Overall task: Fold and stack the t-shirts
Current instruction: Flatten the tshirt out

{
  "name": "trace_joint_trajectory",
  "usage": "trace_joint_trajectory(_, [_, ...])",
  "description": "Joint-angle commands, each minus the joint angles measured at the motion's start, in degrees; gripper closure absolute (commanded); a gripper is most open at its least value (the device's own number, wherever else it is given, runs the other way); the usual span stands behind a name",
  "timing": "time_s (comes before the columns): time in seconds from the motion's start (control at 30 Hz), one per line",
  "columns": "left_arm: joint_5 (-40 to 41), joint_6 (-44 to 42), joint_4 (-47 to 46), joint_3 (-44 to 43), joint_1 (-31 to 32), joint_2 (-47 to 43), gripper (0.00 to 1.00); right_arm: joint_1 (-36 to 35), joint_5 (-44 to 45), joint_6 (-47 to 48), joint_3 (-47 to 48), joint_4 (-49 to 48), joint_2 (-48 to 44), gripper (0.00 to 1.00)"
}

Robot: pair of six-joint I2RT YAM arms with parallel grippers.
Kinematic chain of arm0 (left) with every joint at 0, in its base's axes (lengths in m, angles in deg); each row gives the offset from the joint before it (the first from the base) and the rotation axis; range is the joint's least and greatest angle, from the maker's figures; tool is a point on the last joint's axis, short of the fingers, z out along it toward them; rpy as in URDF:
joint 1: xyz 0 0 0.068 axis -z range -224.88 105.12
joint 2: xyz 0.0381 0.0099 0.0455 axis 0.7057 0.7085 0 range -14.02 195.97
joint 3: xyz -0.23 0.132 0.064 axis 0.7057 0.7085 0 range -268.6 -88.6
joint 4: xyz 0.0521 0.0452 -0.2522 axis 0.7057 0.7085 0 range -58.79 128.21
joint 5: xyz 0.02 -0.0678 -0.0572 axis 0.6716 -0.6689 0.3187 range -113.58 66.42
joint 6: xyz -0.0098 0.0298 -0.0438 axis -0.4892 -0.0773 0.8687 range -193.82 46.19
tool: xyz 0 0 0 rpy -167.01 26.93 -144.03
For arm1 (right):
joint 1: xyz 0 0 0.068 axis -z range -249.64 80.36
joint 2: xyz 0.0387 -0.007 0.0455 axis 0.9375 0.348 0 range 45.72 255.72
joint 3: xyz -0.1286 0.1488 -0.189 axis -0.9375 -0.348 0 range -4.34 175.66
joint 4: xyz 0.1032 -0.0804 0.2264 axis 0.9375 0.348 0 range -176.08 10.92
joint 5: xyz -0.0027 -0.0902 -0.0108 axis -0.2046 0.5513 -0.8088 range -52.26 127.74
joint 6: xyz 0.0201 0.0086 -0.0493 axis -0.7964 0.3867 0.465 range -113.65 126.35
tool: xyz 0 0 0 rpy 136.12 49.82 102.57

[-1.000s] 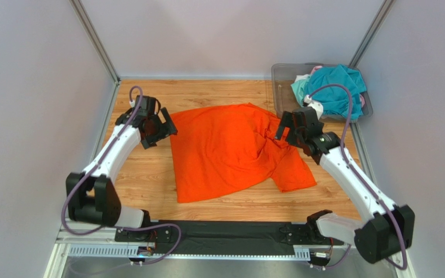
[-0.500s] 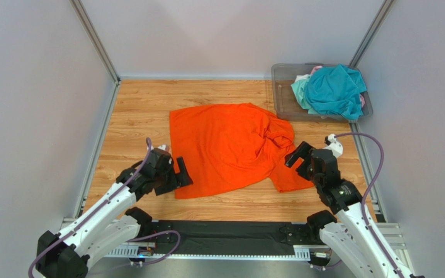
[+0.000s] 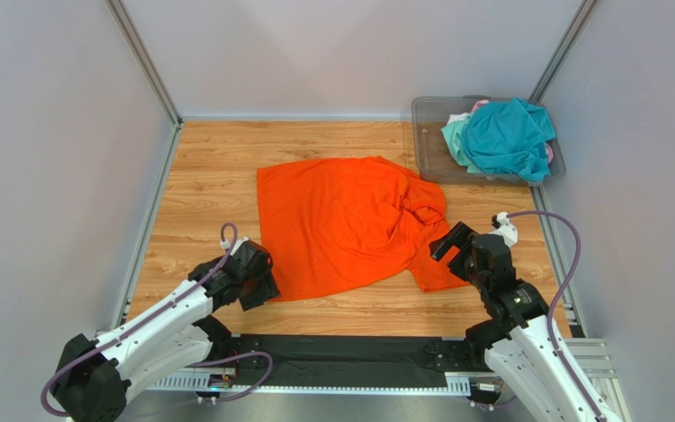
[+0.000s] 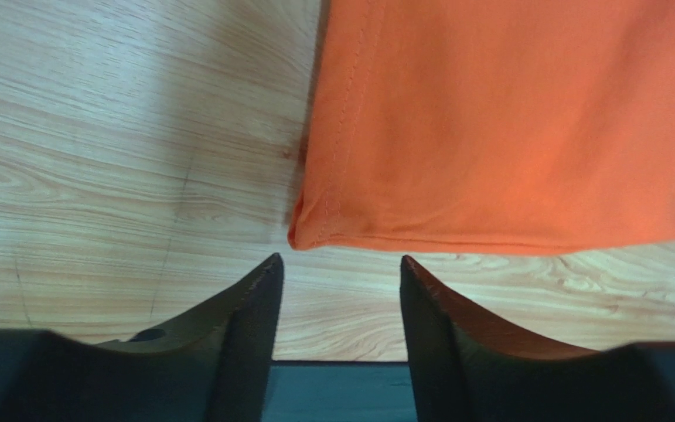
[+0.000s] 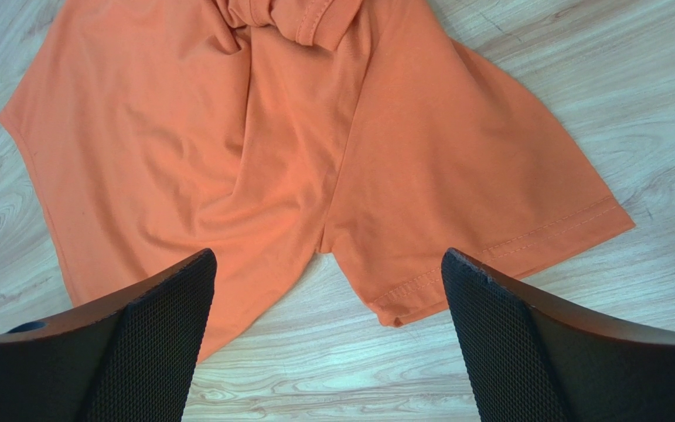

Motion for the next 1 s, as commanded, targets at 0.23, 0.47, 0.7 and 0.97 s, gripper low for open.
trace_joint_trajectory(0.23, [3.08,0.58,-1.08,-0.85,0.32,3.54,0.53,0.14,-0.8,-0.91,-0.92,-1.15,0.06,0.0])
trace_joint_trajectory(0.47, [3.78,0.75,-1.34,-2.43,0.32,8.37,0.58,0.06,-0.28,-0.65,-1.0,-1.15,0.23,0.0])
trace_joint_trajectory(0.7, [2.55,-0.12,-3.36,-4.19,0.23,15.31,1.0,0.06,0.25,-0.3,-0.92,-0.71,-0.21,0.0])
trace_joint_trajectory(0.97, [4.56,-1.79,-3.72,-4.19,0.31,14.27,1.0,0.06,1.92,0.93,-0.39,0.78,-0.12,0.0])
